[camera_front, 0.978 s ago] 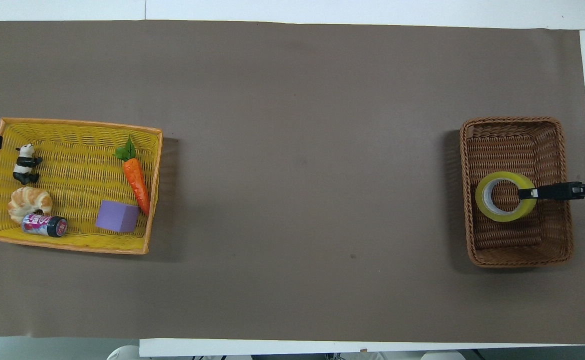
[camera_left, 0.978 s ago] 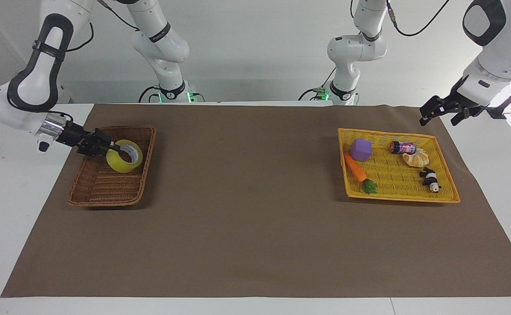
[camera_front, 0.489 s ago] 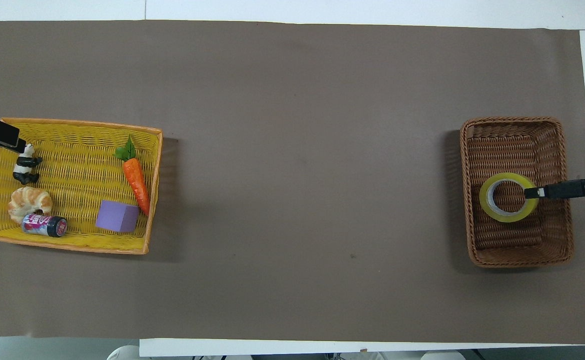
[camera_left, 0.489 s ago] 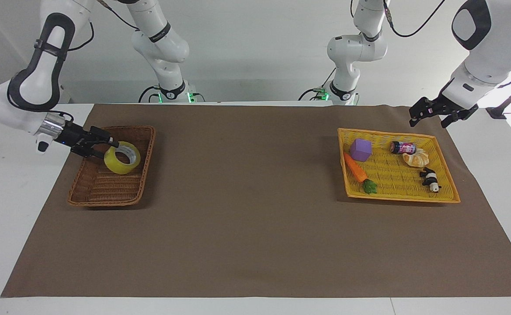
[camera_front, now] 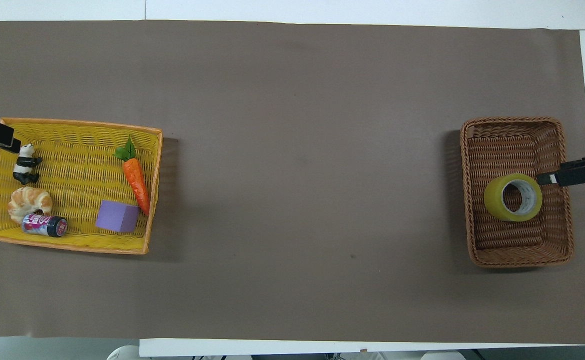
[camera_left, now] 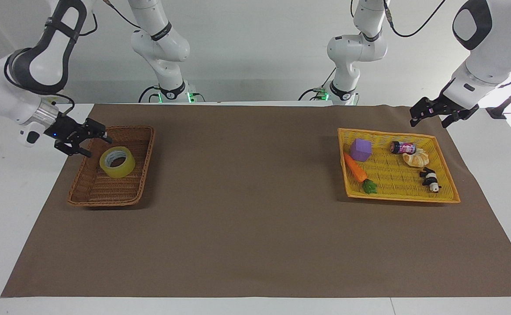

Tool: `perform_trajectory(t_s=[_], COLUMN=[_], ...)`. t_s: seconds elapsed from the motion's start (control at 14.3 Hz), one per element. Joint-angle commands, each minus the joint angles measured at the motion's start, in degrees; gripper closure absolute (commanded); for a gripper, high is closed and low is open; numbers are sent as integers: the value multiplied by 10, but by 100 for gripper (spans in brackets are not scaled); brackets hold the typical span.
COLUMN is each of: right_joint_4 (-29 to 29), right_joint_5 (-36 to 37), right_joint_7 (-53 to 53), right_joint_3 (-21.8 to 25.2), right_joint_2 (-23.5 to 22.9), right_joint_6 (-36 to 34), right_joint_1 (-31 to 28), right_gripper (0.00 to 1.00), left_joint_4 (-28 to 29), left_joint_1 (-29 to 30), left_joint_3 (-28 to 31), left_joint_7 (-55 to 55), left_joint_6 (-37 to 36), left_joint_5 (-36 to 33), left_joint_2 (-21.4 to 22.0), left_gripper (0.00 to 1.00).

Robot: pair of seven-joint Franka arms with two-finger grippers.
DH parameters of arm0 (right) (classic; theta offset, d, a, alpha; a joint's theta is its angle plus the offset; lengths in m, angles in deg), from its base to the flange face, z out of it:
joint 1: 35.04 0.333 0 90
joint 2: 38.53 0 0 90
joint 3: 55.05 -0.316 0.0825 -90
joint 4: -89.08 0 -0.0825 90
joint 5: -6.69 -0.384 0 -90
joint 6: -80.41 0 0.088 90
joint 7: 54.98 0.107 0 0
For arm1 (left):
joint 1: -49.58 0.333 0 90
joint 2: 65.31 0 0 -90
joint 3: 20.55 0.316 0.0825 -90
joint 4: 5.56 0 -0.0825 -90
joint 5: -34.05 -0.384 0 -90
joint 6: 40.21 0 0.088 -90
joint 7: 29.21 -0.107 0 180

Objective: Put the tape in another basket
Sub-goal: 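Open the right gripper and draw it back from the tape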

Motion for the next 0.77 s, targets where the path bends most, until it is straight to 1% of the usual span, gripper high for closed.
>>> perform_trajectory(t_s=[0.0,0.14,0.28,0.35,0.49,0.56,0.63,0.7], right_joint_4=[30,41,53,56,87,105,126,154], right_joint_5=[76,99,130,152,199,203,199,196], right_joint_7=[106,212,281,311,346,352,352,353], right_joint_3=[-3,-3,-4,-15,-27,-31,-47,-69], right_joint_2=[26,43,54,56,54,47,42,30], right_joint_6=[-13,-50,-89,-93,-113,-128,-138,-162], right_joint_1=[47,69,70,76,90,97,88,63], right_gripper=[0,0,0,0,0,0,0,0], left_joint_4=[16,16,16,16,16,16,16,16], left_joint_1=[1,1,1,1,1,1,1,1], left_joint_3=[1,1,1,1,1,1,1,1], left_joint_7=[-3,-3,-3,-3,-3,-3,-3,-3], left_joint_6=[4,3,4,4,4,4,4,4], left_joint_5=[-7,-7,-7,-7,-7,-7,-7,-7], left_joint_2=[15,15,15,15,15,15,15,15], left_gripper=[0,0,0,0,0,0,0,0])
